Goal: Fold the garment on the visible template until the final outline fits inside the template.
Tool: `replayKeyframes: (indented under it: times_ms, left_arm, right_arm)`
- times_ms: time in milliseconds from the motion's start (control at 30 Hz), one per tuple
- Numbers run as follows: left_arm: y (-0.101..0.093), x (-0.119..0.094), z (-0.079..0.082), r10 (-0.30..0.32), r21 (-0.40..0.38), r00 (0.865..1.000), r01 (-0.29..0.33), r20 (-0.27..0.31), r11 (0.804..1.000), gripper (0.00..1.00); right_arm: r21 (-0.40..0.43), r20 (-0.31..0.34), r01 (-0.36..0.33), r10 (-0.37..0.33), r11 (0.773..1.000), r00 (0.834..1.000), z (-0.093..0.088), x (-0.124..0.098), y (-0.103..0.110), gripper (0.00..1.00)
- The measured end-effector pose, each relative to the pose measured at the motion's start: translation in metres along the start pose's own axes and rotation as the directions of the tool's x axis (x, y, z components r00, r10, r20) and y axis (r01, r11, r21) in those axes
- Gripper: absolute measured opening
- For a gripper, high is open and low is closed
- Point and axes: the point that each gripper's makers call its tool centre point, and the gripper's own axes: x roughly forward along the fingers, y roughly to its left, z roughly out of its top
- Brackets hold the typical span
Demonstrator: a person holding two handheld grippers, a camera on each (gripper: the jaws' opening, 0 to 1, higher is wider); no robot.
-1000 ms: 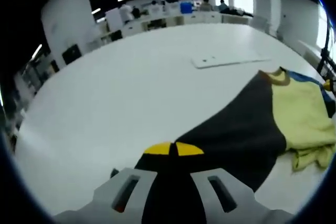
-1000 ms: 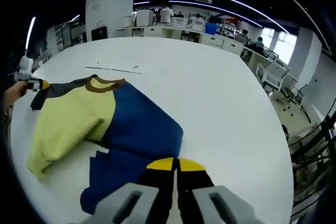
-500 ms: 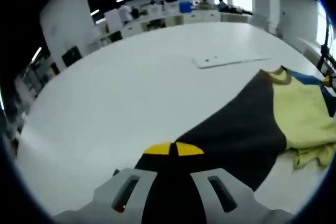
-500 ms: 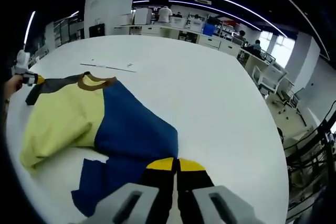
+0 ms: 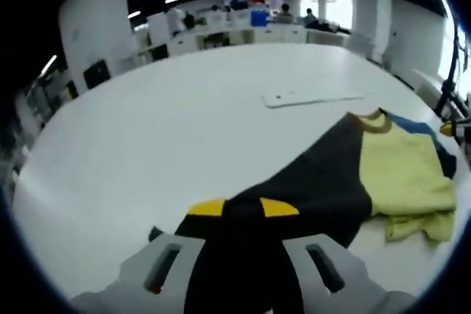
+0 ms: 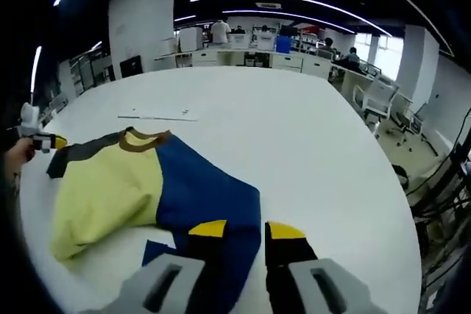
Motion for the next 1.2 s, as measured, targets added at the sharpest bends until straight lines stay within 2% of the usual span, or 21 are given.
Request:
replayKeyframes:
  times_ms: [100, 167, 333, 400, 467, 533, 567, 600, 667, 733, 900, 1067, 1200]
  left_arm:
    - [-0.003, -0.007, 0.000, -0.014, 0.002, 0.999, 0.014, 0.029, 1.000, 0.28]
    - [-0.007, -0.012, -0.002, -0.035, 0.004, 0.999, 0.035, 0.035, 0.999, 0.32]
    - [-0.026, -0.021, 0.001, -0.116, 0.021, 0.989, 0.115, 0.095, 0.993, 0.38]
    - [-0.032, -0.024, 0.000, -0.135, 0.030, 0.986, 0.133, 0.095, 0.991, 0.40]
    - [-0.044, -0.029, 0.000, -0.182, 0.038, 0.978, 0.179, 0.107, 0.983, 0.42]
    - [-0.057, -0.034, 0.004, -0.236, 0.049, 0.962, 0.232, 0.138, 0.972, 0.46]
    - [-0.062, -0.037, 0.004, -0.254, 0.049, 0.956, 0.249, 0.150, 0.967, 0.49]
    - [-0.063, -0.038, 0.003, -0.258, 0.050, 0.955, 0.253, 0.148, 0.966, 0.51]
    - [-0.071, -0.042, 0.001, -0.283, 0.070, 0.947, 0.275, 0.149, 0.959, 0.58]
    - [-0.080, -0.045, -0.002, -0.328, 0.060, 0.933, 0.323, 0.150, 0.945, 0.61]
    - [-0.092, -0.051, -0.014, -0.357, 0.129, 0.927, 0.342, 0.119, 0.931, 0.60]
    - [-0.111, -0.057, -0.025, -0.407, 0.185, 0.907, 0.384, 0.107, 0.905, 0.60]
    - [-0.121, -0.056, -0.032, -0.442, 0.208, 0.892, 0.416, 0.093, 0.885, 0.57]
  right_arm:
    - [0.056, 0.024, -0.040, 0.039, 0.998, 0.999, 0.005, -0.008, 0.009, 0.36]
    - [0.057, 0.026, -0.060, 0.058, 0.997, 0.998, 0.006, -0.013, 0.015, 0.43]
    - [0.044, 0.014, -0.123, 0.123, 0.991, 0.992, 0.000, -0.022, 0.039, 0.53]
    - [0.049, 0.014, -0.148, 0.148, 0.988, 0.989, -0.003, -0.026, 0.050, 0.60]
    - [0.054, 0.015, -0.160, 0.160, 0.986, 0.987, -0.005, -0.028, 0.056, 0.70]
    - [0.083, 0.032, -0.197, 0.195, 0.977, 0.980, -0.006, -0.032, 0.068, 0.77]
    - [0.097, 0.031, -0.223, 0.221, 0.970, 0.975, -0.008, -0.034, 0.075, 0.78]
    - [0.102, 0.028, -0.250, 0.248, 0.963, 0.968, -0.010, -0.037, 0.083, 0.79]
    - [0.094, 0.018, -0.274, 0.274, 0.957, 0.962, -0.015, -0.041, 0.095, 0.82]
    - [0.077, 0.007, -0.302, 0.303, 0.950, 0.953, -0.019, -0.044, 0.105, 0.85]
    - [0.049, 0.006, -0.354, 0.354, 0.934, 0.935, -0.028, -0.053, 0.131, 0.87]
    - [0.008, 0.028, -0.356, 0.355, 0.935, 0.934, -0.036, -0.055, 0.147, 0.87]
    - [-0.012, 0.037, -0.397, 0.397, 0.918, 0.917, -0.044, -0.059, 0.169, 0.87]
